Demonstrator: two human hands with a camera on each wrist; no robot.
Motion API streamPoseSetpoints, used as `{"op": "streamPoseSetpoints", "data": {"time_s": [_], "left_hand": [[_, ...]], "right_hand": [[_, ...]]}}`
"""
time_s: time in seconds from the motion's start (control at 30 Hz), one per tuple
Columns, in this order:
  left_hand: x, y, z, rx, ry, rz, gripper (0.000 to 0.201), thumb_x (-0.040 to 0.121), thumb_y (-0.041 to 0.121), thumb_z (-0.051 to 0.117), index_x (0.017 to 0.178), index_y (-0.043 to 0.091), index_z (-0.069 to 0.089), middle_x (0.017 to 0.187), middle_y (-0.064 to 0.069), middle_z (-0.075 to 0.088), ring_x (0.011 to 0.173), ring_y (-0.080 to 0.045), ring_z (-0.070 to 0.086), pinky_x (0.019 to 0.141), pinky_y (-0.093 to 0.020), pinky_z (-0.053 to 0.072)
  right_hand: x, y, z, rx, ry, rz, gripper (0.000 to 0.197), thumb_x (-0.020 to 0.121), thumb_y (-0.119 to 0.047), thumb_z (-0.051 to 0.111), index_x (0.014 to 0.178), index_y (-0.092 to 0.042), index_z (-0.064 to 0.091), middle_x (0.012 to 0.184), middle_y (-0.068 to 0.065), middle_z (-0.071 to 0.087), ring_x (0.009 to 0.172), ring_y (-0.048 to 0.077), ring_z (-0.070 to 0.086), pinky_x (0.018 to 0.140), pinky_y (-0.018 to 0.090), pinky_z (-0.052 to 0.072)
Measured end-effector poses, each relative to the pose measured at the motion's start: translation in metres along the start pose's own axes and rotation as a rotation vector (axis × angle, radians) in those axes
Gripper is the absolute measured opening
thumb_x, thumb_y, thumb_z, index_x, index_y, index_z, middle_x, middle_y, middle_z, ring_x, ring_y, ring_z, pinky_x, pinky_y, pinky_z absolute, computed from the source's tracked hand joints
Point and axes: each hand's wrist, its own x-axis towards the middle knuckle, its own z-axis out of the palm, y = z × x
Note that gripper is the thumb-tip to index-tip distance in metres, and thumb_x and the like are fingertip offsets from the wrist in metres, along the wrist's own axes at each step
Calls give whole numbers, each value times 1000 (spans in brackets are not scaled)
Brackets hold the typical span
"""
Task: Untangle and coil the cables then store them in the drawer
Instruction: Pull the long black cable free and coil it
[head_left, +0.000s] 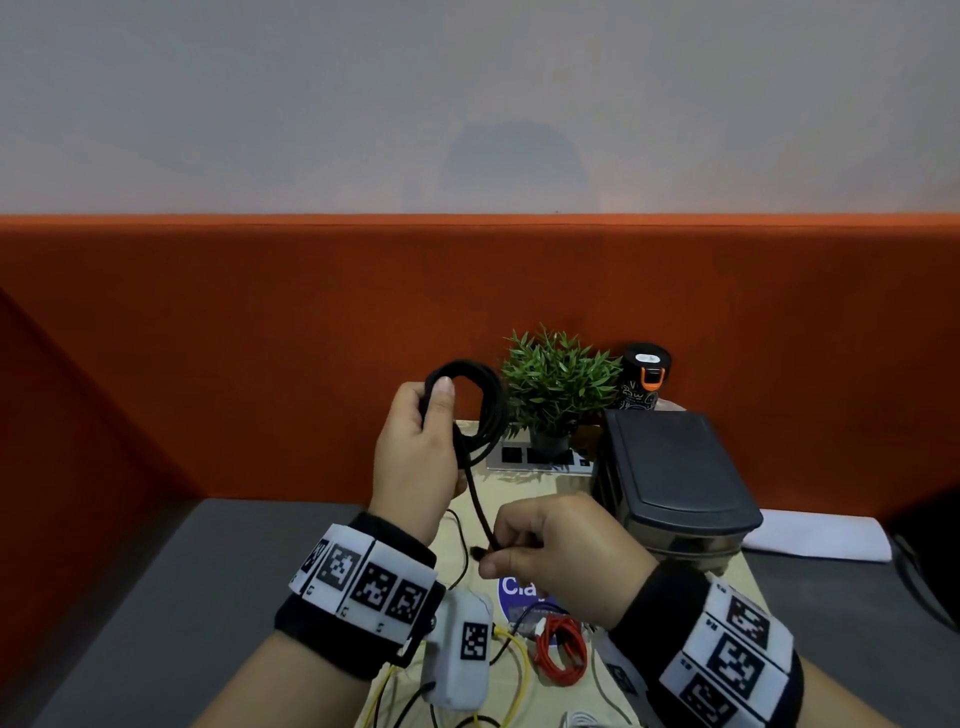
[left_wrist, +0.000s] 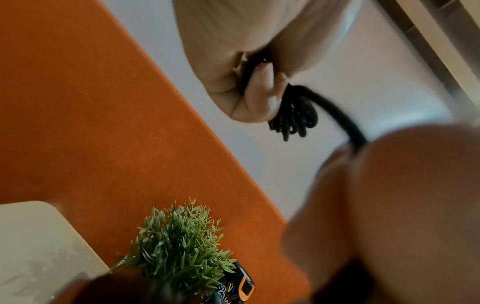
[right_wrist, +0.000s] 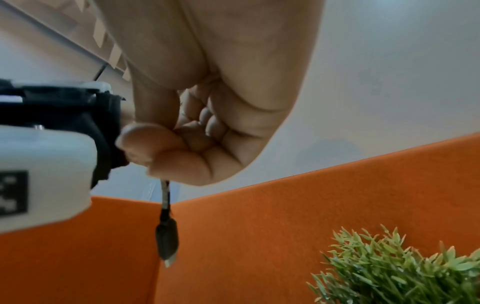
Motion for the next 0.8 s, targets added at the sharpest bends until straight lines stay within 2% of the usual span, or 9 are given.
{"op": "streamPoseSetpoints", "data": {"time_s": [0.07, 0.13, 0.2, 0.33, 0.4, 0.47, 0.57, 0.7, 0.8], "left_hand": [[-1, -2, 1, 6, 19, -2, 27, 98, 42, 39, 81, 22, 45, 62, -1, 42, 42, -8, 39, 39, -24, 33], [-3, -3, 1, 40, 13, 51, 26, 98, 45, 36, 80, 27, 44, 67, -1, 45, 51, -13, 43, 47, -32, 37], [-7, 0, 1, 74, -31, 100, 25, 98, 44, 35, 80, 30, 44, 67, 3, 46, 55, -16, 44, 50, -35, 38], [-18, 9, 5, 130, -210, 170, 19, 100, 29, 37, 89, 18, 48, 59, 10, 46, 48, 2, 48, 44, -12, 32], [-23, 9, 7, 200, -271, 195, 20, 101, 28, 36, 94, 14, 49, 64, 12, 49, 55, 6, 51, 46, -12, 33], [-25, 7, 9, 228, -271, 208, 22, 101, 28, 36, 97, 12, 50, 72, 13, 54, 65, 9, 53, 52, -10, 37], [-24, 6, 10, 275, -250, 247, 21, 101, 30, 34, 97, 14, 48, 69, 12, 53, 64, 3, 52, 51, -14, 34], [-22, 3, 12, 320, -225, 248, 19, 100, 31, 34, 98, 16, 46, 74, 5, 57, 69, -6, 54, 53, -23, 36], [-24, 4, 14, 320, -248, 295, 14, 100, 27, 36, 97, 17, 45, 75, 8, 57, 69, 0, 54, 52, -17, 38]], "right_hand": [[4, 3, -2, -42, 25, 30, 20, 82, -27, 73, 70, -21, 58, 59, -8, 55, 50, 2, 50, 56, 22, 44], [8, 7, -5, -46, 56, 93, 19, 82, -26, 73, 70, -22, 58, 61, -7, 57, 49, 1, 51, 52, 21, 45], [13, 11, -8, 73, 120, 163, 13, 82, -18, 73, 73, -18, 63, 62, -3, 63, 46, 0, 53, 50, 20, 45], [17, 11, -22, 407, 251, 134, 25, 85, 6, 61, 82, -16, 71, 72, 3, 72, 65, 13, 67, 62, 29, 54], [17, 5, -29, 556, 292, 96, 25, 82, 8, 61, 89, -12, 74, 83, 11, 74, 77, 24, 68, 70, 33, 57], [15, 0, -33, 741, 266, 63, 30, 74, 10, 56, 91, -6, 75, 88, 20, 72, 85, 36, 66, 82, 45, 55], [11, 0, -38, 942, 157, 40, 44, 62, -3, 47, 98, -1, 72, 92, 19, 67, 84, 29, 62, 76, 44, 51], [9, 1, -36, 917, 194, 51, 43, 67, -10, 62, 110, -11, 62, 99, 10, 68, 91, 28, 64, 75, 41, 49], [10, 1, -32, 806, 278, 76, 36, 72, -9, 74, 107, -14, 67, 100, 11, 72, 97, 32, 67, 91, 48, 51]]}}
